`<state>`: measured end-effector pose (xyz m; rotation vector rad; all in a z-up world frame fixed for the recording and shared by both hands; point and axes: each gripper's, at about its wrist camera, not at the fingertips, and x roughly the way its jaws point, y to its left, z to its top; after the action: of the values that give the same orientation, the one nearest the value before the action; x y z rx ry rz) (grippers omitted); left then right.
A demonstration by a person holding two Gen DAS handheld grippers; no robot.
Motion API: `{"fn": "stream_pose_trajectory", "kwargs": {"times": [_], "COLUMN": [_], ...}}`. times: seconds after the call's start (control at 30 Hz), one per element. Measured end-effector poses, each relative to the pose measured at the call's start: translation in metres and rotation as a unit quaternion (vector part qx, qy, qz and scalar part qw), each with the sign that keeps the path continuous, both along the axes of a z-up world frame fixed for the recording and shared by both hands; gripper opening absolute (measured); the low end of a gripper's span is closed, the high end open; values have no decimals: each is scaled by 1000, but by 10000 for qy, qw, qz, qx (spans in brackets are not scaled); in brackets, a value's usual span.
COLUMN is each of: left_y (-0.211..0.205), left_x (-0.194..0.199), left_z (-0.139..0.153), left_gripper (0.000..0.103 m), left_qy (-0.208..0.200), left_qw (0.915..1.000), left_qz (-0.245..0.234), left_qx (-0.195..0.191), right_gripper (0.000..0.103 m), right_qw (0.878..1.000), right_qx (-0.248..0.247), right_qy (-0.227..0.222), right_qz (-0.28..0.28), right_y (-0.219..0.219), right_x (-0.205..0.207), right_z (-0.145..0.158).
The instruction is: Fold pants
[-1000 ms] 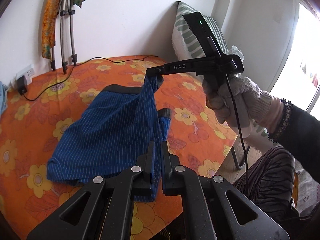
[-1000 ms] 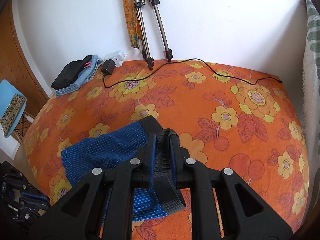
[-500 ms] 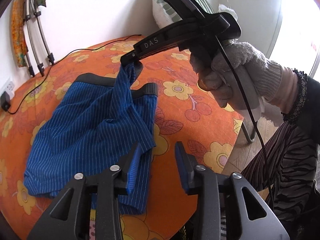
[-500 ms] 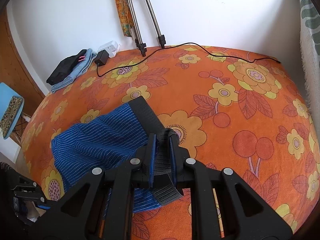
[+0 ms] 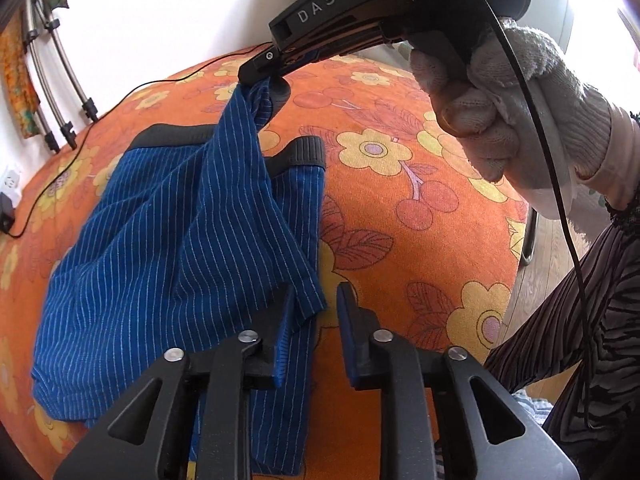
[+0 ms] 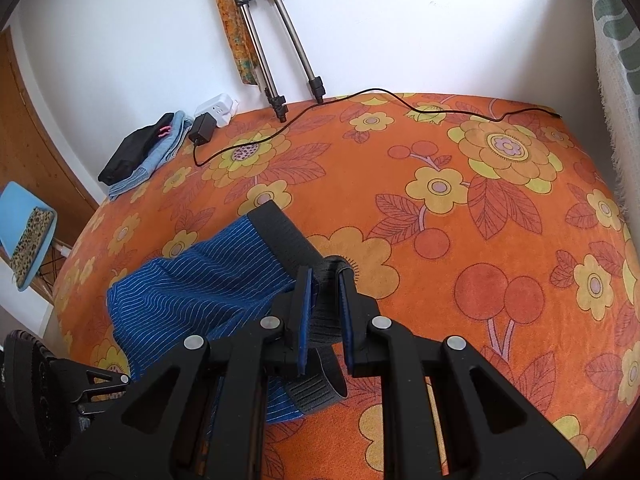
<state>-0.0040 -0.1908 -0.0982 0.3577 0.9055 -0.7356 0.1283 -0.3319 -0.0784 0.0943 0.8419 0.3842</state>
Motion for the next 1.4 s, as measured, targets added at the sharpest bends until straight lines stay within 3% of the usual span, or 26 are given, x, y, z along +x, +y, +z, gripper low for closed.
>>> {"fn": "stream_pose_trajectory", "kwargs": {"times": [0.1, 0.33, 0.83, 0.93, 1.0, 1.1, 1.17, 1.2, 1.27, 1.4], "left_y": [1, 9, 76, 76, 71, 60, 54, 52, 47, 45], "left_x": [1, -1, -6, -16, -21, -29, -31, -32, -35, -41], "left_z": [2, 12, 89, 86, 72, 47, 33, 29, 24, 26], "left_gripper": [5, 2, 1, 1, 1, 1, 1, 1, 1, 1], "left_qy": [-4, -54, -321, -137, 48, 241, 389, 399, 360, 199], "left_qw": [10000, 9995, 9893, 9887, 9907, 9940, 9948, 9952, 9958, 9962], "left_qz": [-38, 26, 239, 40, -124, -300, -373, -415, -509, -598], "left_qx": [-91, -302, -1406, -1495, -1358, -1022, -866, -791, -674, -603], "right_gripper": [13, 13, 14, 14, 15, 25, 42, 46, 66, 68], "right_qw": [10000, 10000, 9989, 9989, 9990, 9989, 9984, 9987, 9994, 9960], "right_qx": [6, -31, 266, 206, 93, -198, -350, -262, 68, 856], "right_qy": [-14, -65, -363, -383, -358, -310, -309, -311, -283, 221], "right_qz": [-6, -30, 94, 175, 232, 306, 323, 321, 206, -141], "right_y": [0, 2, -2, -5, -7, -9, -13, -17, -31, -57], "right_x": [0, 1, -21, -34, -41, -49, -55, -58, -62, -60], "right_z": [0, 3, 21, 15, 6, -7, -12, -12, -9, -12]}}
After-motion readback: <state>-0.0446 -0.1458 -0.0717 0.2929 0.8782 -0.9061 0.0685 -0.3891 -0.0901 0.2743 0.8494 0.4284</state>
